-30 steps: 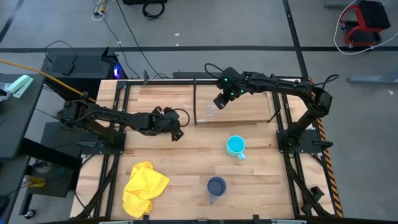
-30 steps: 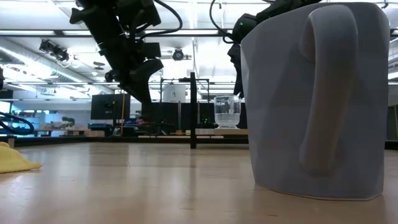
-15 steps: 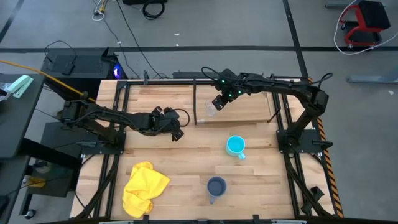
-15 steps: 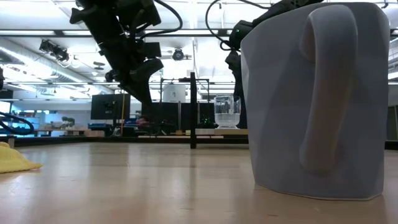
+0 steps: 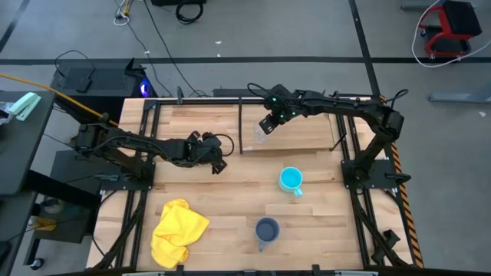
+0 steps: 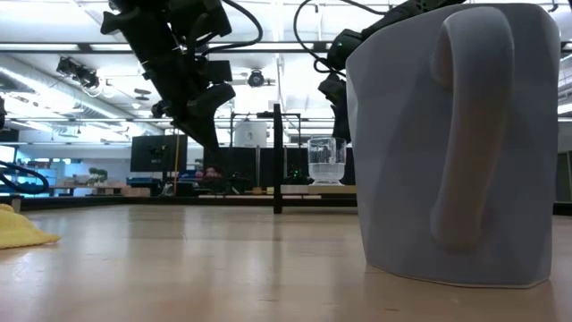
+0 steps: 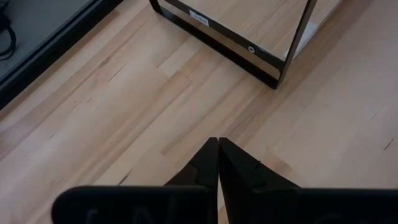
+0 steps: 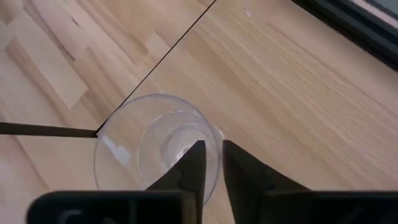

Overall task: Stack small to large cups/mugs on shelf
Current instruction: Put the transparent mug on the shelf

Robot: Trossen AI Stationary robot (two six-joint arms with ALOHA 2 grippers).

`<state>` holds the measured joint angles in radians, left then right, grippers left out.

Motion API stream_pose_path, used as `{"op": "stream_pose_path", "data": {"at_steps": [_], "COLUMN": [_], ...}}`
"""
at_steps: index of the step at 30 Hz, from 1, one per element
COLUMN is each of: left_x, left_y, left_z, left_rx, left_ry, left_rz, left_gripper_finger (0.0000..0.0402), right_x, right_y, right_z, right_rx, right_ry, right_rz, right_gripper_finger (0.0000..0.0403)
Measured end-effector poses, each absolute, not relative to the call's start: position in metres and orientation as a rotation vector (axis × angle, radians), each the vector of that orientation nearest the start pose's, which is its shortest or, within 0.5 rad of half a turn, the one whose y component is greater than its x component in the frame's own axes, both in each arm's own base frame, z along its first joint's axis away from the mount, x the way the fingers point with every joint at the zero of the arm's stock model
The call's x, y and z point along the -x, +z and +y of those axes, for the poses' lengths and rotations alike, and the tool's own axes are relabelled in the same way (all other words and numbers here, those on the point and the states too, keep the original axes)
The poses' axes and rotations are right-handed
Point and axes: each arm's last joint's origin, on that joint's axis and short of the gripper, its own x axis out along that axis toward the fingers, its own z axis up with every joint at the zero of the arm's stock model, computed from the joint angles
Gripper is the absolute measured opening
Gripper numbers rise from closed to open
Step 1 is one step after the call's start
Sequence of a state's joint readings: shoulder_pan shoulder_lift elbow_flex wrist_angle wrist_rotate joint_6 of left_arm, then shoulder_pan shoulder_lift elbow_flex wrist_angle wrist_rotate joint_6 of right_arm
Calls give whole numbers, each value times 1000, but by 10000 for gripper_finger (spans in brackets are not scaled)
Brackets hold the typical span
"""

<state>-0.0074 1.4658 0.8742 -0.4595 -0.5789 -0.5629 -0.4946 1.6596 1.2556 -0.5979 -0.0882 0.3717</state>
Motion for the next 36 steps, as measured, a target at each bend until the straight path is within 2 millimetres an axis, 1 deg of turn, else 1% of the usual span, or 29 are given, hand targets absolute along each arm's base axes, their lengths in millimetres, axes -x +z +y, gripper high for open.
{"op": "stream_pose_path", "data": {"at_steps": [6, 11, 18, 23, 29, 33, 36], "left_x": [-275, -275, -275, -275, -276, -277, -277], "left_y": [199, 199, 199, 199, 200, 201, 201], "left_z": [14, 14, 14, 14, 14, 14, 14], "left_rx": [193, 193, 192, 192, 192, 183, 183], "left_ry": [778, 778, 777, 777, 773, 763, 762], "left_rz": [833, 833, 833, 833, 823, 812, 812], "left_gripper_finger": [22, 14, 19, 22, 12, 11, 18], "right_x": [-304, -306, -309, -308, -307, -306, -305], "right_y": [244, 245, 248, 248, 248, 247, 246], "right_z": [-162, -162, -164, -166, -167, -167, -167], "right_rx": [-624, -620, -607, -575, -538, -528, -517], "right_ry": [-562, -559, -560, -618, -674, -677, -679], "right_rz": [890, 870, 828, 827, 827, 832, 859], "right_gripper_finger": [24, 7, 6, 5, 5, 5, 5]}}
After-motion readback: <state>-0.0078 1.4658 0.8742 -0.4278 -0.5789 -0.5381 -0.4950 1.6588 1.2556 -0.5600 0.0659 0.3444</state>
